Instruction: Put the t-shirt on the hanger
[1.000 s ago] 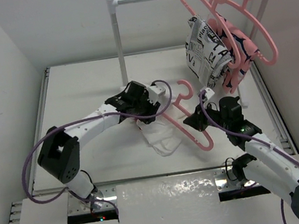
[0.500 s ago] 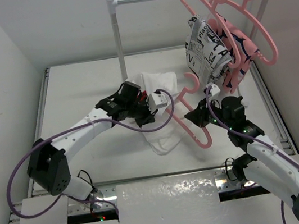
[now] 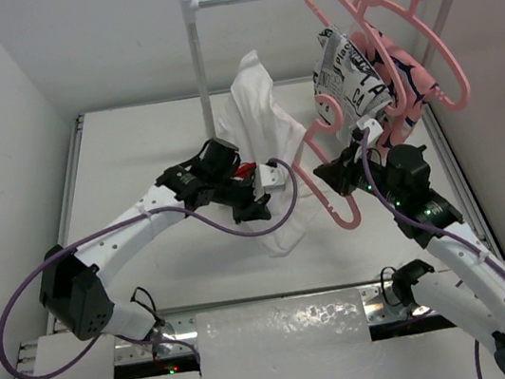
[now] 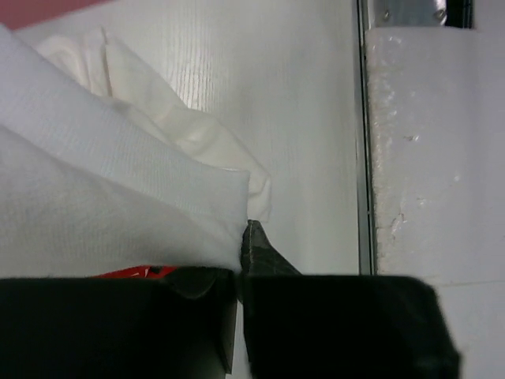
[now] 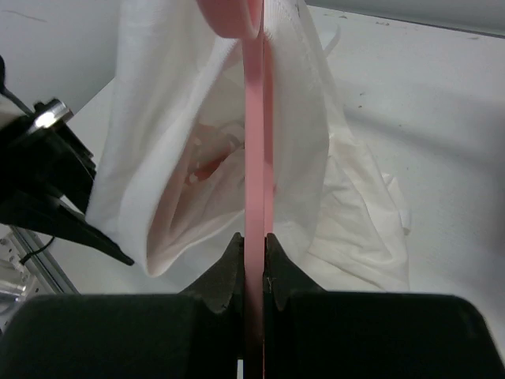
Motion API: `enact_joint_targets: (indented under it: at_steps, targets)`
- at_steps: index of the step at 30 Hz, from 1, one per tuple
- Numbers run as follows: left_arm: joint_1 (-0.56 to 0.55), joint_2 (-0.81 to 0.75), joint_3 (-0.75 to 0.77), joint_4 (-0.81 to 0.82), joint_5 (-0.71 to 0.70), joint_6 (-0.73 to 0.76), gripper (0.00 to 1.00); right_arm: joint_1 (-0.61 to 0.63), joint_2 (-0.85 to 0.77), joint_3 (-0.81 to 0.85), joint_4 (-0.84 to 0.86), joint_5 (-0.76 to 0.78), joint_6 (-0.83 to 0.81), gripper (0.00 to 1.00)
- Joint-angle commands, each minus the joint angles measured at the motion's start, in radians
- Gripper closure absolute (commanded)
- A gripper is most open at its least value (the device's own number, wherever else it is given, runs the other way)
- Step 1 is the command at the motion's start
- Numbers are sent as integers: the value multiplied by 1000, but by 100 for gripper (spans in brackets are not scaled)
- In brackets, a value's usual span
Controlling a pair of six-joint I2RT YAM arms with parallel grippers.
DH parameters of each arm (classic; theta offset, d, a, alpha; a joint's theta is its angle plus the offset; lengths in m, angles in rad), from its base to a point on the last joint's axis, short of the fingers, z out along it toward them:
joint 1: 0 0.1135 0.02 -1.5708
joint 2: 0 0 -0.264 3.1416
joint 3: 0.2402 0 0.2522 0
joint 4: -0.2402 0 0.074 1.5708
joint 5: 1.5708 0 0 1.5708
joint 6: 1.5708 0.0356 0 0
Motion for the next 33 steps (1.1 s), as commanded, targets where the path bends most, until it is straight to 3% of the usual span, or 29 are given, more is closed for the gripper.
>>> enact_joint_targets:
  at_steps: [1,3,4,10,15,19,22,24,29,33]
  targets:
    - [-17,-29,114,16,79,-66,95,-3,-4,102,45,-38,-93,100]
    - [-9,-21,203,18,72,-104,76,-1,-14,111,19,-79,-138,100]
    - [-4,-23,232,7,74,-101,62,-1,-20,111,-22,-102,-148,100]
    - [15,-56,461,-182,42,46,30,-3,-49,84,-34,-126,-156,100]
    - [22,-70,570,-89,-15,-23,14,-1,-57,65,-12,-152,-135,100]
    - [61,-27,601,-151,-111,107,14,-1,-60,72,-33,-167,-135,100]
    - [175,-8,584,-80,-104,93,11,-3,-67,73,-75,-167,-159,100]
    - [187,19,621,-104,-104,161,9,-3,-67,69,-86,-172,-162,100]
    - [186,83,697,-114,12,164,9,-3,-63,49,-78,-204,-147,100]
    - [163,135,722,-228,100,231,14,-3,-63,50,-89,-208,-146,100]
